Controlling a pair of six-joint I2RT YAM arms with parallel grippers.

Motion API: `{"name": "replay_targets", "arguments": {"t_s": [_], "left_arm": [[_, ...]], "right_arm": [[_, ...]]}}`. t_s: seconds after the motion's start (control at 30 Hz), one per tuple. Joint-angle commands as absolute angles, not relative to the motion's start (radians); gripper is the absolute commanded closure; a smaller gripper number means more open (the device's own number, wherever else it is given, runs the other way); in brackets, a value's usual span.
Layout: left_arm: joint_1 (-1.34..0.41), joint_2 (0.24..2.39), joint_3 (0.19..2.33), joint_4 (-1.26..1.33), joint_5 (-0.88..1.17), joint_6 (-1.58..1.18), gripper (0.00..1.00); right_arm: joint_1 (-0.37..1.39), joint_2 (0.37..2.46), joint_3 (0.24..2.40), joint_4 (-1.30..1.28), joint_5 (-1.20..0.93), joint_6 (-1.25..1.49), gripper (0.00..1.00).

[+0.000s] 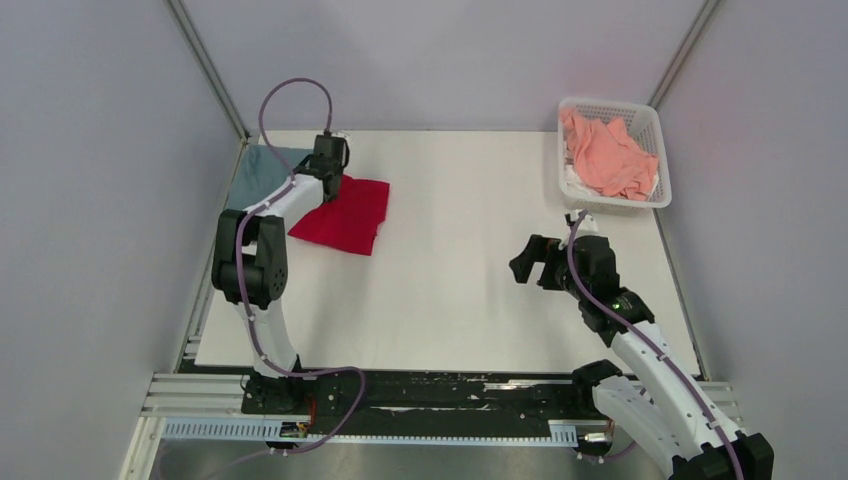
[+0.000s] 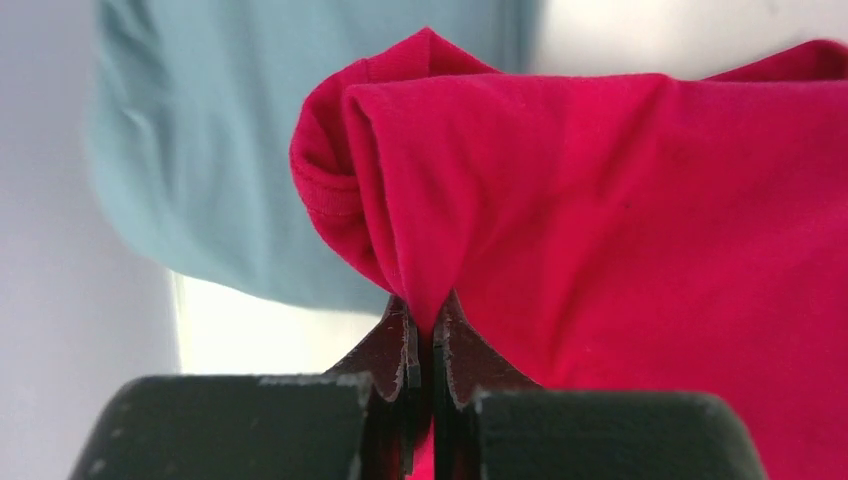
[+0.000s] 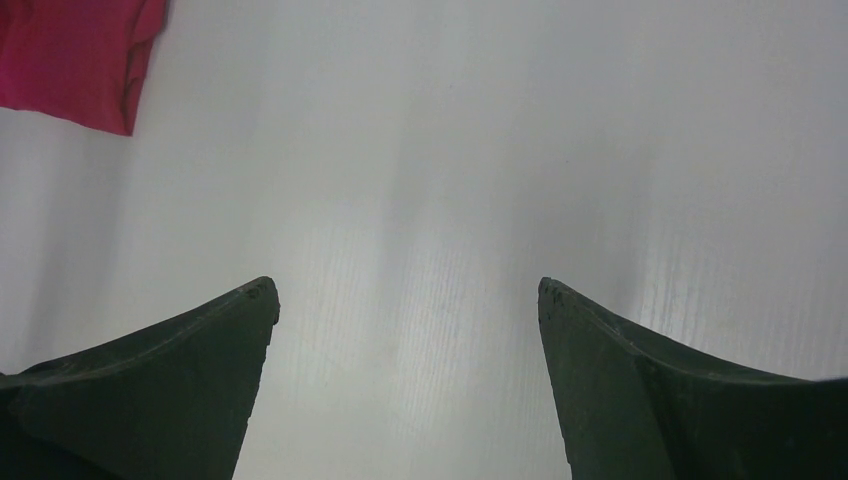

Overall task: Fold and stack the t-shirts
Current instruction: Put the neatly folded tshirt into the corner of the board with the left arm

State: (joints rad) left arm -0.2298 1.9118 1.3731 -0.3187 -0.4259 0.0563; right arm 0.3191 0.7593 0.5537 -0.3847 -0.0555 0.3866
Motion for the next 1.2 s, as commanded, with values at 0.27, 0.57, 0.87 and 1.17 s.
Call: {"name": "replay_targets", "arguments": {"t_s": [0.27,0.57,0.87,1.17], "left_arm": [[-0.094,1.883,1.551,-0.19,-0.353,0.392,1.0],[-0.078,1.858,1.597,-0.153,-0.424,0.384,1.0],[-0.078,1.805,1.635,-0.171,-0.376,0.34,1.0],[-0.078,1.796,1.711,-0.249,-0.361,0.304,1.0]], "right_arm": [[0.298,0.766,0.546,-0.326,0.083,0.366,0.0],[0.292,0.771,0.552,-0.326,0.105,0.367,0.0],[0.291,0.776,0.546,-0.323,0.092,0.362,0.0],[0.291,0.768,0.531,-0.321,0.09,0.373,0.0]]}}
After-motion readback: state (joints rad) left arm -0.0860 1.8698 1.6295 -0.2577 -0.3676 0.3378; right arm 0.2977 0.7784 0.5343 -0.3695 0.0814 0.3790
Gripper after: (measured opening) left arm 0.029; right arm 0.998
